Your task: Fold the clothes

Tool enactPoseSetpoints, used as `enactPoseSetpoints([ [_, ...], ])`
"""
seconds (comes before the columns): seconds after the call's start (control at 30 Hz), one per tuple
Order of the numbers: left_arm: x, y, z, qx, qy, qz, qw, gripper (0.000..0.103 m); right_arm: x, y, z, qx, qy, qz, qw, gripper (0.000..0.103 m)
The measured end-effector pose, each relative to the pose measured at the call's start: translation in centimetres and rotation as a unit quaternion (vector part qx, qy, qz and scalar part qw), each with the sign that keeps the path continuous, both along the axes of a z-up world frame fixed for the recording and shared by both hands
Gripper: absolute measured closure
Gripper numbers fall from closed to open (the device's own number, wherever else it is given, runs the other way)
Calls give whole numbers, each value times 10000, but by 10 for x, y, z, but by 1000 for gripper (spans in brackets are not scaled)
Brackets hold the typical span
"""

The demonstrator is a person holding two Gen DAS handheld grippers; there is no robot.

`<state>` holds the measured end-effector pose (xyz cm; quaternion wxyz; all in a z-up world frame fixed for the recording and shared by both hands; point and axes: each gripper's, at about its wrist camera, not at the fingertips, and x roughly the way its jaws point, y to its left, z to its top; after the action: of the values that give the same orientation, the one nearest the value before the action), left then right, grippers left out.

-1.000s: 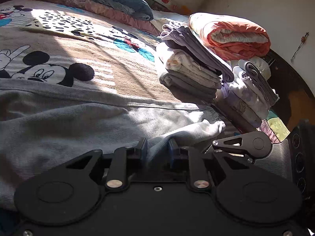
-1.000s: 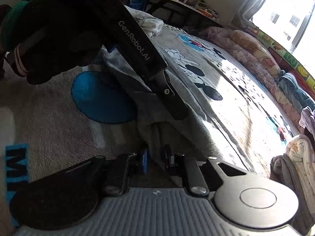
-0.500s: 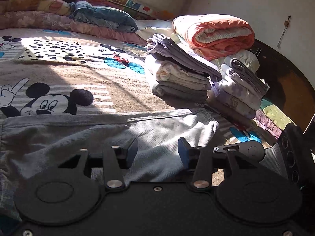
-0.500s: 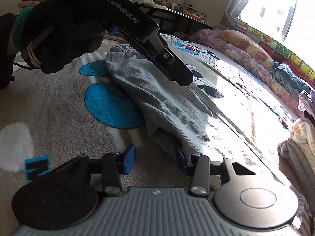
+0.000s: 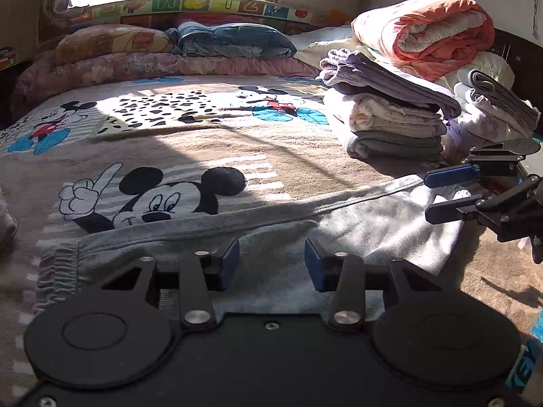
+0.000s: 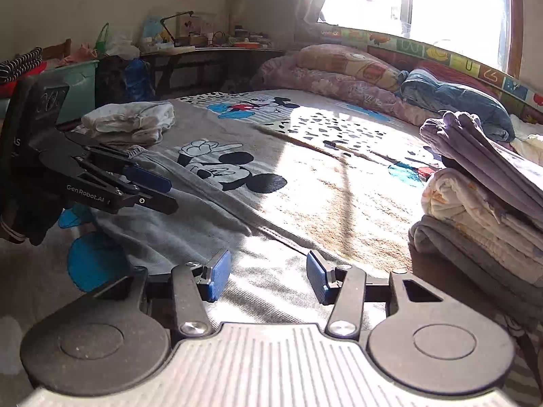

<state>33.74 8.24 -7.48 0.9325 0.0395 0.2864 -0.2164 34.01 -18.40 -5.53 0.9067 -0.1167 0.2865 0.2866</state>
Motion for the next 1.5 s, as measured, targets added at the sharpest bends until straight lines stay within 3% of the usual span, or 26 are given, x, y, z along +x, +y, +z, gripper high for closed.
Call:
enactPoseSetpoints([
  [0.07, 6, 8, 0, 208, -60, 172, 9996, 62, 36, 13, -6, -263, 136, 120, 9995, 53],
  [0.23, 18, 35, -9, 367, 88, 453, 9983, 62, 87, 30, -29, -70, 836, 302, 9960, 57],
  [0.27, 19, 38, -10, 316, 126, 476, 9983, 62, 95, 32, -33, -4, 984, 342, 9946, 67],
  [0.3, 20, 40, -11, 256, 152, 480, 9984, 62, 100, 33, -38, 83, 1207, 424, 9917, 90],
  [0.4, 20, 39, -10, 224, 137, 512, 9983, 62, 99, 39, -35, -29, 1036, 367, 9939, 101],
  [0.47, 21, 40, -10, 204, 118, 575, 9981, 62, 101, 35, -28, 117, 912, 190, 9956, 101],
  [0.57, 24, 41, -13, 154, 248, 619, 9977, 62, 104, 41, -36, -438, 754, -39, 9962, 101],
  [0.63, 23, 38, -14, 269, 242, 588, 9976, 61, 100, 36, -35, -437, 634, -201, 9968, 97],
  [0.8, 12, 27, -1, 479, -11, 512, 9975, 61, 60, 5, -8, 1, 304, -398, 9987, 93],
  [0.93, -2, 10, 13, 336, -186, 6, 9993, 61, 21, -16, -2, -10, 324, -282, 9991, 93],
  [1.07, -12, -21, 8, 7, 0, -834, 9965, 61, 17, -17, -35, -494, 584, -283, 9967, 92],
  [1.13, -9, -37, -10, 291, 222, -887, 9954, 61, 19, -18, -54, -674, 530, -363, 9957, 83],
  [1.2, -8, -53, -32, 658, 397, -886, 9931, 61, 17, -25, -50, -531, 366, -609, 9961, 71],
  [1.33, -13, -47, -20, 524, 189, -925, 9942, 61, -3, -38, -29, -158, -127, -672, 9975, 67],
  [1.43, -10, -41, -20, 215, 284, -928, 9950, 60, -10, -33, -40, -844, -156, -591, 9946, 56],
  [1.47, -7, -44, -27, 376, 390, -814, 9952, 59, -6, -31, -52, -1368, -55, -697, 9881, 55],
  [1.5, -5, -46, -33, 472, 453, -738, 9951, 55, -12, -37, -54, -1370, -257, -821, 9868, 55],
])
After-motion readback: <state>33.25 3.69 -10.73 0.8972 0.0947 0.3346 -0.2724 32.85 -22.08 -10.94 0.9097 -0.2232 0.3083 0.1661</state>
